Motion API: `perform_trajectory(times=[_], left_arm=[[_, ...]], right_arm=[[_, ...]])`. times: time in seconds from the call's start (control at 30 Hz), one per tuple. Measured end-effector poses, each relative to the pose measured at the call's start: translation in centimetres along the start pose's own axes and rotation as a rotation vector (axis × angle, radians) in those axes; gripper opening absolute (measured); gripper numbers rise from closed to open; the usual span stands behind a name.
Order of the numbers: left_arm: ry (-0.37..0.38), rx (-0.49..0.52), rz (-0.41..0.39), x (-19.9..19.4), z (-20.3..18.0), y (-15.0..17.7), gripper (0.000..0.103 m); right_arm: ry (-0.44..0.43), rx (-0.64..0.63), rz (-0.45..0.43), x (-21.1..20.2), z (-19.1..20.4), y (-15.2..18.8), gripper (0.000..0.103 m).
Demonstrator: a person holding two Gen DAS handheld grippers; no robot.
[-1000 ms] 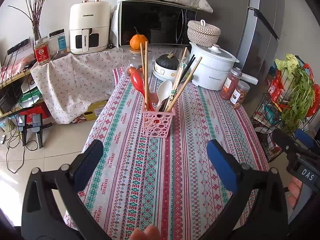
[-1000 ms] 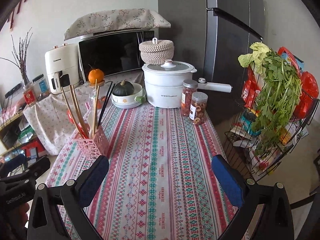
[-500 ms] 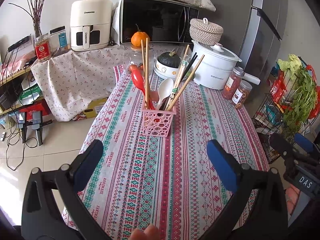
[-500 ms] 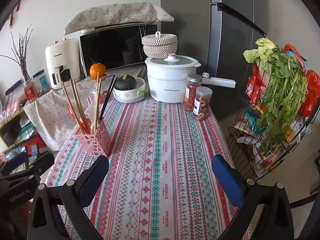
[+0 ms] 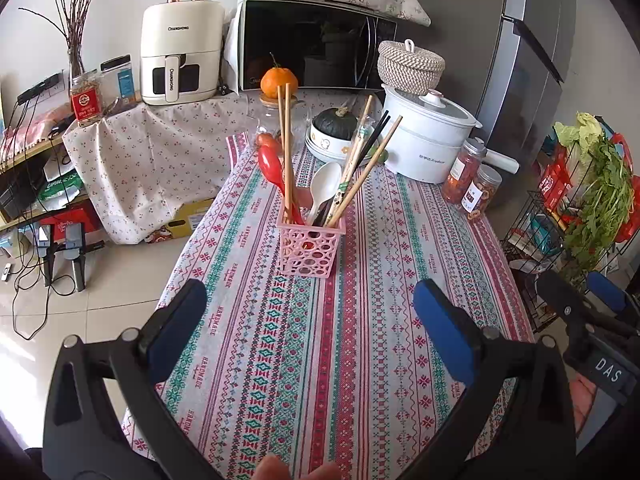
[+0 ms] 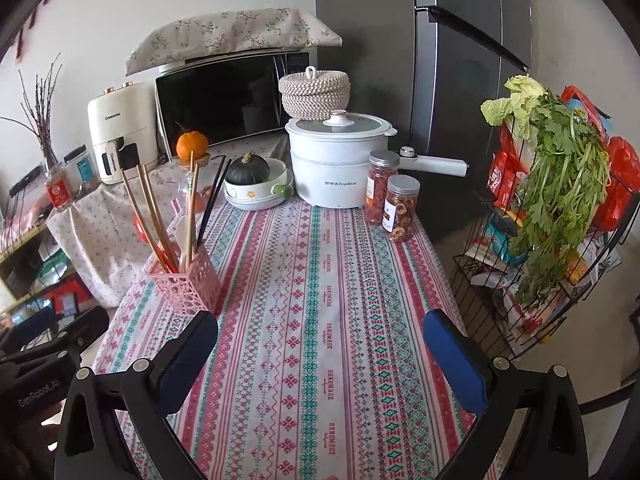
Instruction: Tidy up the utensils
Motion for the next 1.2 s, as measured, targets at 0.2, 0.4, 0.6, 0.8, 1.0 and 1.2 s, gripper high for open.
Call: perform_trajectory(times=[0.2, 0.4, 0.6, 0.8, 1.0, 1.2], left_arm=[[0.012, 0.026, -0.001, 0.0, -0.8, 0.0, 0.103], [0.007, 0.045, -0.004, -0.2, -1.3, 0.0, 0.103], [-0.004, 0.049, 0.008, -0.4, -1.6, 0.1, 0.103], [-0.022, 0.053, 0.010, -0.6, -1.8, 0.0, 0.103], [-0.028, 0.055, 0.007, -0.7, -1.8, 0.0, 0.103], [-0.032, 0.058, 0.003, -0.8, -1.6, -0.1, 0.103]], right_arm=[[0.002, 0.012, 0.008, 0.1, -0.2, -0.1, 0.103], [0.000, 0.019, 0.004, -0.2, -0.2, -0.1, 0.103], [-0.001, 0.026, -0.001, -0.3, -0.3, -0.2, 0.103], [0.003, 0.032, 0.003, -0.2, -0.4, -0.1, 0.103], [0.003, 0.030, 0.004, -0.2, -0.3, -0.1, 0.103], [0.003, 0.032, 0.012, 0.0, -0.3, -0.1, 0.103]])
Point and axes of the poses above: each gripper's, at about its wrist camera, not at the fingertips, and x roughly the way its jaws point, z to its left, y to its underside, the point moved 7 cm from there along x, roughly the way its jaws point, and after that the axes turned 4 degrees about -z, right-handed, at the moved point
